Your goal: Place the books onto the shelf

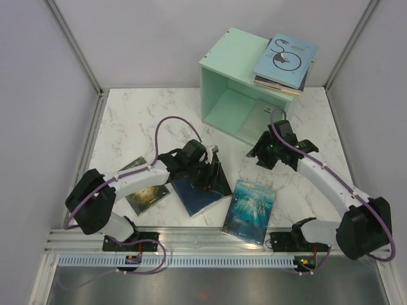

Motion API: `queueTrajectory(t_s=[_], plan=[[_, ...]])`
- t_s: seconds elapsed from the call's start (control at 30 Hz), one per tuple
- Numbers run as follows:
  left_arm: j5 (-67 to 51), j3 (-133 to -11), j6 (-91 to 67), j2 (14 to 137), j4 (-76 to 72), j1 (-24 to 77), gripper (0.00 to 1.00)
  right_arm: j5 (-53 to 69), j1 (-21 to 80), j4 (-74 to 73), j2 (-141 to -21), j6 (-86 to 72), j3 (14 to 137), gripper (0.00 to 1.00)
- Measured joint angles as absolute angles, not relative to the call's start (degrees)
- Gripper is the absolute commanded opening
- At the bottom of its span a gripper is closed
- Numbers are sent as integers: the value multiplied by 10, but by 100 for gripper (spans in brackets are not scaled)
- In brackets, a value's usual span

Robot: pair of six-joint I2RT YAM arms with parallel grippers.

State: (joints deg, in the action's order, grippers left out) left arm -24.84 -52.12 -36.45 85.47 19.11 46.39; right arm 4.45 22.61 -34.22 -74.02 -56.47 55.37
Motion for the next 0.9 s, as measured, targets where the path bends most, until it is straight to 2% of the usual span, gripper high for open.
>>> queueTrajectory(t_s=[0.1,0.33,0.6,0.9], plan=[[-254,-521,-363,858,191,491,69,17,194,-399,-673,-564,496,59],[-256,-507,-364,878,172,537,69,28,198,-475,-598,-572,373,58],[-270,-459,-376,924,115,579,68,58,197,-472,-573,-578,309,59],[-294,-447,-426,973,-11,587,68,73,197,-466,-566,-577,303,59]])
